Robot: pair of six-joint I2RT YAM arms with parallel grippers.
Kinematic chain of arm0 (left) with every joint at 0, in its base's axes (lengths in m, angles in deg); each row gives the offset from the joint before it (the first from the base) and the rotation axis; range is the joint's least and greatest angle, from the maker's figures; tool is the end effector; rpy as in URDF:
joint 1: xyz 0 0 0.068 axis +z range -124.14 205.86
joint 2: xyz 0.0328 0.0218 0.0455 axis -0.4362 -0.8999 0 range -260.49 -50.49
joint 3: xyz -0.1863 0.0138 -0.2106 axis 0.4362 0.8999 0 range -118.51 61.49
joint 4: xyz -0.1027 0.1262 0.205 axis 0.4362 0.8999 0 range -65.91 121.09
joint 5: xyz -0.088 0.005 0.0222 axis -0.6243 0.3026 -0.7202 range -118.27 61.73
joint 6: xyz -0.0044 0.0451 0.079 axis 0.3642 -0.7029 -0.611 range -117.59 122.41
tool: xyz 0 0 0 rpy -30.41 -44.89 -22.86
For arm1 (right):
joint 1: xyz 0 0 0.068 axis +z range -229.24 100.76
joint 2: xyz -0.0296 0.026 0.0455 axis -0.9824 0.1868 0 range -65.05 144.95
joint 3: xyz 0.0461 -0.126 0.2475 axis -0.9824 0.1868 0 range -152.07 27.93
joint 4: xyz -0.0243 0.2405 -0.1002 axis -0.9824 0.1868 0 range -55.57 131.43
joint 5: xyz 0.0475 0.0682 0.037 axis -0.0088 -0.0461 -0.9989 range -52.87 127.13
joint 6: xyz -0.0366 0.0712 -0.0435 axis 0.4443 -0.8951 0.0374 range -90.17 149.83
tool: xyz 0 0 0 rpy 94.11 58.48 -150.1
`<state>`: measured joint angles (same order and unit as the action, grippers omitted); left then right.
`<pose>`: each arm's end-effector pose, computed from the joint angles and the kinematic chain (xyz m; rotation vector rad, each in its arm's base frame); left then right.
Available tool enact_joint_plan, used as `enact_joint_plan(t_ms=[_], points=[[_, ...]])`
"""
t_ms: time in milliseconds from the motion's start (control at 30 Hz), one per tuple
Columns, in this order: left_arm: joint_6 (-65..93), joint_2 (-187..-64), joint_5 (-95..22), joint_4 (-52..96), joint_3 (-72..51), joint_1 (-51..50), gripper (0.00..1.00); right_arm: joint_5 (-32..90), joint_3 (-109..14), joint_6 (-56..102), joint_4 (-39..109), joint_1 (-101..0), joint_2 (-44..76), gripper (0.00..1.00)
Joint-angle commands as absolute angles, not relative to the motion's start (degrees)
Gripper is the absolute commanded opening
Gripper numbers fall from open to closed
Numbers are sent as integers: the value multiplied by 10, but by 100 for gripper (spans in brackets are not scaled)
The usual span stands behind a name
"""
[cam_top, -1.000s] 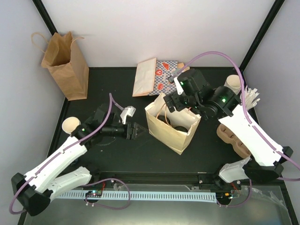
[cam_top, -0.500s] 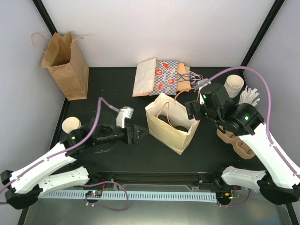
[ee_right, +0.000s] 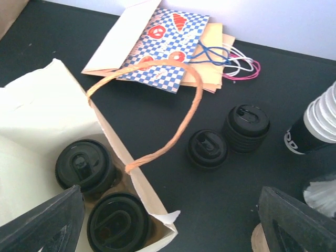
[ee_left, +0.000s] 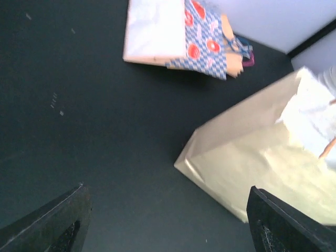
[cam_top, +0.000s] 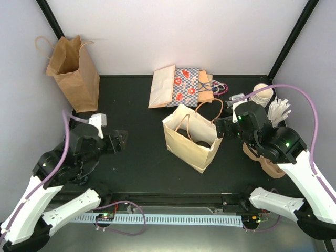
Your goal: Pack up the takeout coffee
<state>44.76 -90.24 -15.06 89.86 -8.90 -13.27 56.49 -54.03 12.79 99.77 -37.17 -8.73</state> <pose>0.1018 -0.0588 0.3764 -0.1954 2.2119 -0.5565 0.1518 0.1005 0.4044 -0.3069 2.2026 0.1844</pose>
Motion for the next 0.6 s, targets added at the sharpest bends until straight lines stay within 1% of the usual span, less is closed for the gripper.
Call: enact_joint_plan(t_ms=[0,67,167,233,367,567], points=[[425,-903,-267,810,-24,-127,83,620,-539,111,1002,-376,-87,92],[436,-900,-319,747,14,-127,81,610,-538,116,1008,-387,-81,91],[455,-906,-370,681,54,-127,80,560,-526,122,1001,-398,-71,85],[460,-918,-384,666,61,-126,80,543,-520,123,993,-399,-57,80],[449,-937,-393,662,57,-127,80,548,-512,127,987,-399,-33,70],[432,-954,-402,657,63,-126,82,525,-510,152,998,-399,-2,67]])
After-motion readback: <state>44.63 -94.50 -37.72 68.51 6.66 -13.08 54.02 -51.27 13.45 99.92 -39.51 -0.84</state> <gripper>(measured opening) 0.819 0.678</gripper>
